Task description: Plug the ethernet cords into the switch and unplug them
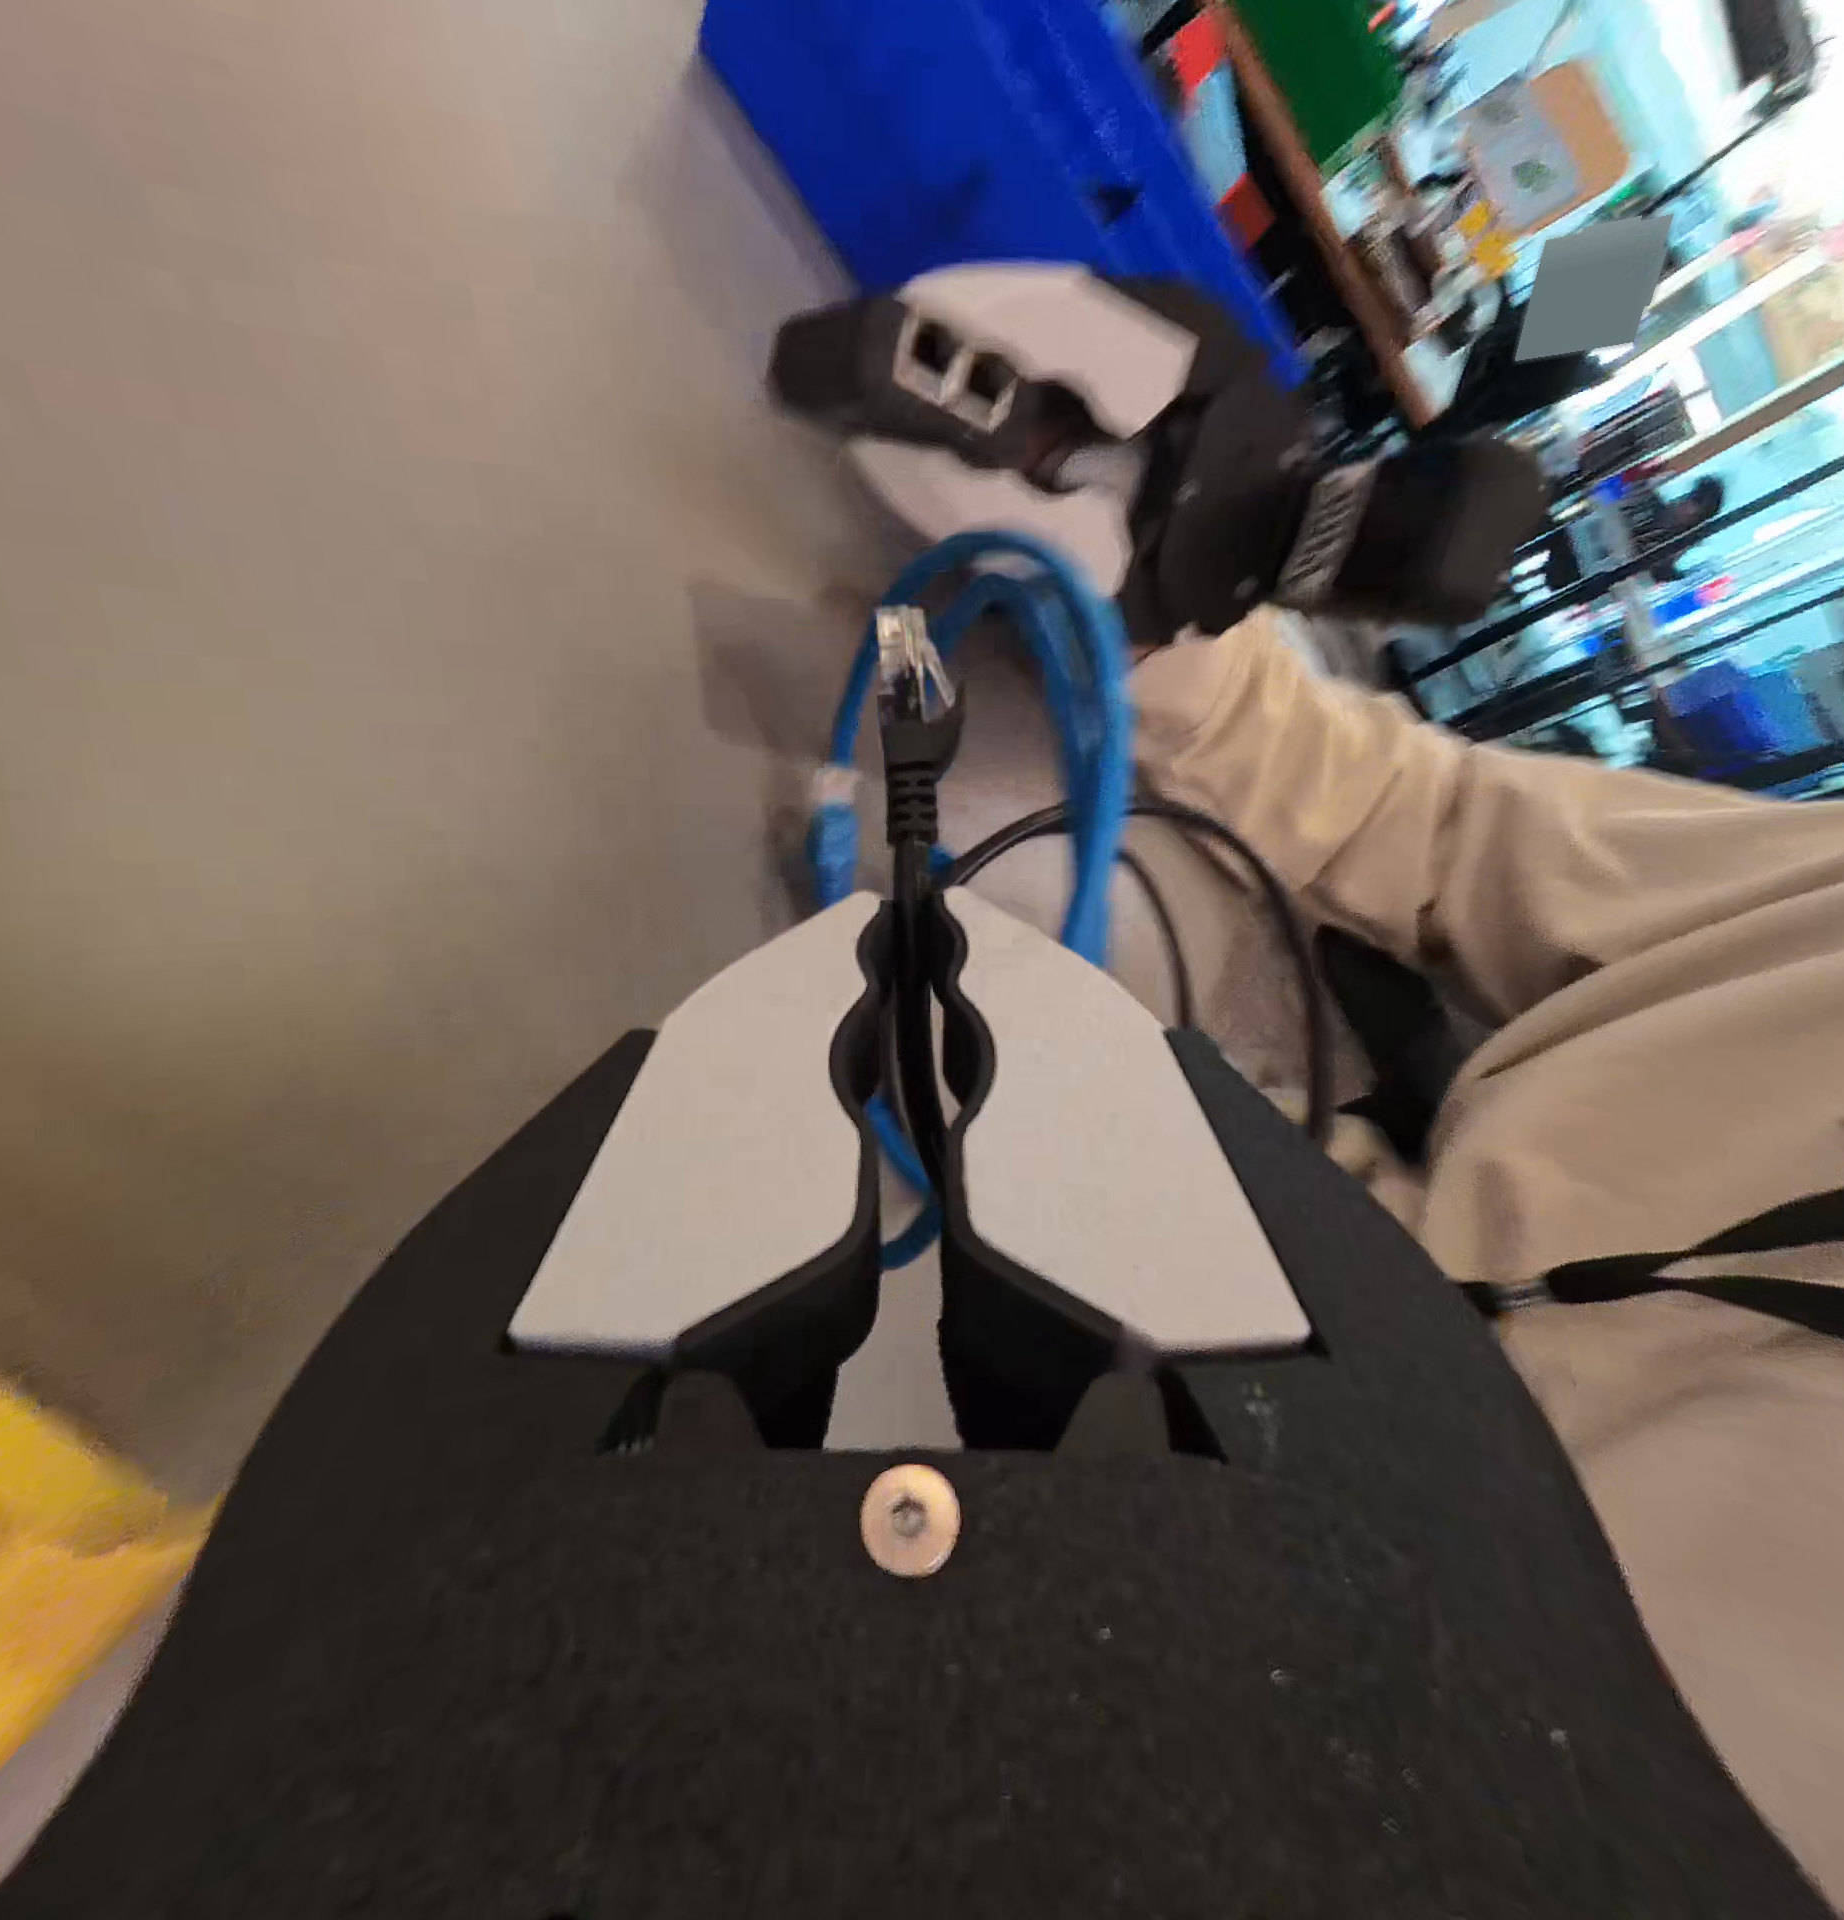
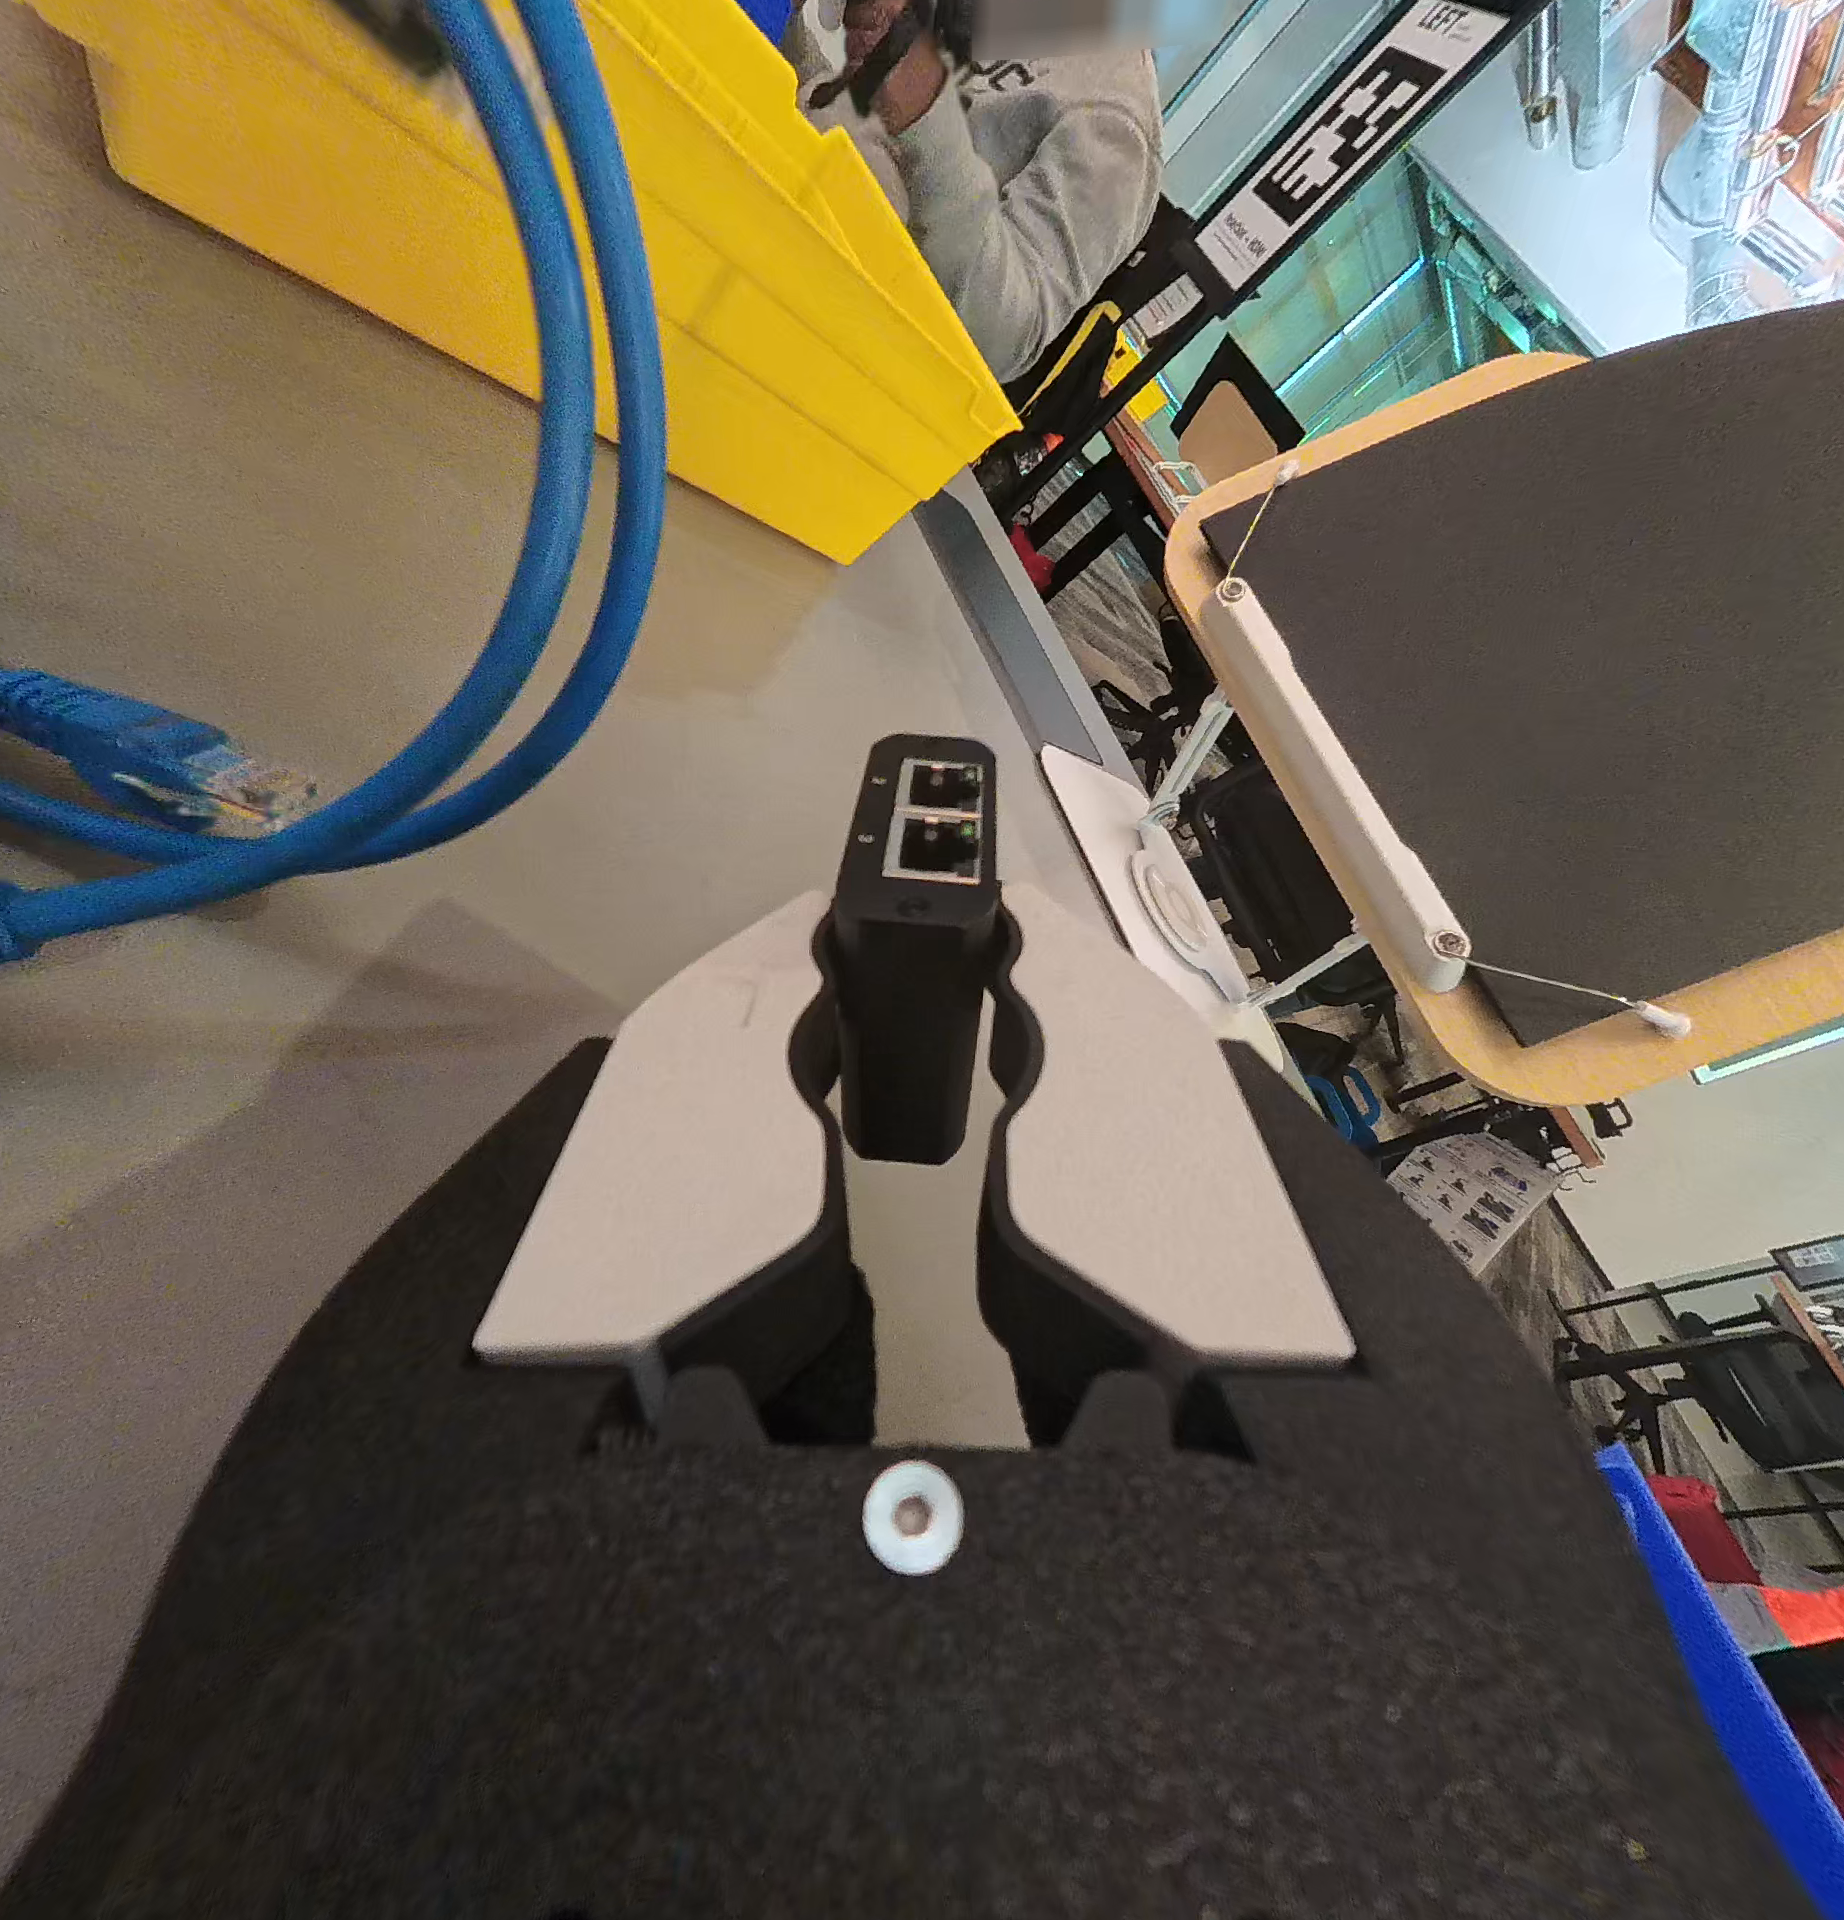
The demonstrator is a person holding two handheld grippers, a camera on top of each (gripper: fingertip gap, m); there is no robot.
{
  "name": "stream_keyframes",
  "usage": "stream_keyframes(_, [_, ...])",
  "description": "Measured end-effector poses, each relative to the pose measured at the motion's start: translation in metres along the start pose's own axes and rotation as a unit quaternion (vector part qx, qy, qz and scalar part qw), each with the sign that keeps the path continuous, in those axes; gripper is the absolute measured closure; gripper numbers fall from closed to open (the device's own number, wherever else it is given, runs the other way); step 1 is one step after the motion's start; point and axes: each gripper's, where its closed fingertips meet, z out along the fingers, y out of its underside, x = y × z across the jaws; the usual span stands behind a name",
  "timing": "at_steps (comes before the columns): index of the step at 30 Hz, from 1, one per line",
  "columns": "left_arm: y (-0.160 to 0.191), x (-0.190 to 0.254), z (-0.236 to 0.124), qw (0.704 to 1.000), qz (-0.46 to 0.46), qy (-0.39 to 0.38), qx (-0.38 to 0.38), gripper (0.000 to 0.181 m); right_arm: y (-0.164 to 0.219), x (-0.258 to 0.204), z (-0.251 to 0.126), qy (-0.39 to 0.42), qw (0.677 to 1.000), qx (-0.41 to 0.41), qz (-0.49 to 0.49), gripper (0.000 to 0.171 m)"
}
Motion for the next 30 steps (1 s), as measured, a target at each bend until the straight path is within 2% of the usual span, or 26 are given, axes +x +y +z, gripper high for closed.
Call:
stream_keyframes(3, [0.02,-0.037,0.002,0.992,0.055,-0.107,-0.027,0.176,0.002,0.0,0.001,-0.001,1.0,-0.004,0.004,0.147])
stream_keyframes(6, [0.024,-0.058,-0.006,0.964,0.137,-0.225,-0.044,0.175,0.005,0.0,0.002,-0.005,1.0,-0.007,0.008,0.147])
stream_keyframes(10, [-0.02,-0.025,-0.032,0.932,0.215,-0.29,0.007,0.176,0.004,-0.002,0.004,-0.008,1.0,-0.008,0.008,0.147])
stream_keyframes(12, [-0.047,0.004,-0.041,0.925,0.253,-0.282,0.025,0.176,0.004,-0.002,0.004,-0.007,1.0,-0.006,0.007,0.147])
stream_keyframes(14, [-0.068,0.032,-0.042,0.93,0.268,-0.248,0.034,0.176,0.004,-0.001,0.004,-0.006,1.0,-0.007,0.008,0.147])
stream_keyframes(18, [-0.08,0.102,-0.036,0.965,0.252,-0.071,0.022,0.176,0.006,0.003,0.002,0.002,1.0,-0.009,0.014,0.147])
stream_keyframes(20, [-0.072,0.119,-0.039,0.976,0.218,0.002,-0.008,0.176,0.006,0.006,0.0,0.007,1.0,-0.008,0.018,0.147])
stream_keyframes(22, [-0.049,0.106,-0.042,0.982,0.172,0.031,-0.076,0.176,0.007,0.008,0.0,0.008,1.0,-0.008,0.021,0.147])
stream_keyframes(26, [0.014,0.031,-0.038,0.973,0.107,-0.037,-0.201,0.176,0.007,0.006,0.001,0.007,1.0,-0.01,0.018,0.147])
stream_keyframes(28, [0.04,0.001,-0.029,0.966,0.095,-0.079,-0.228,0.176,0.007,0.005,0.001,0.006,1.0,-0.011,0.016,0.147])
stream_keyframes(30, [0.055,-0.025,-0.019,0.953,0.134,-0.146,-0.23,0.176,0.007,0.005,0.002,0.005,1.0,-0.011,0.015,0.147])
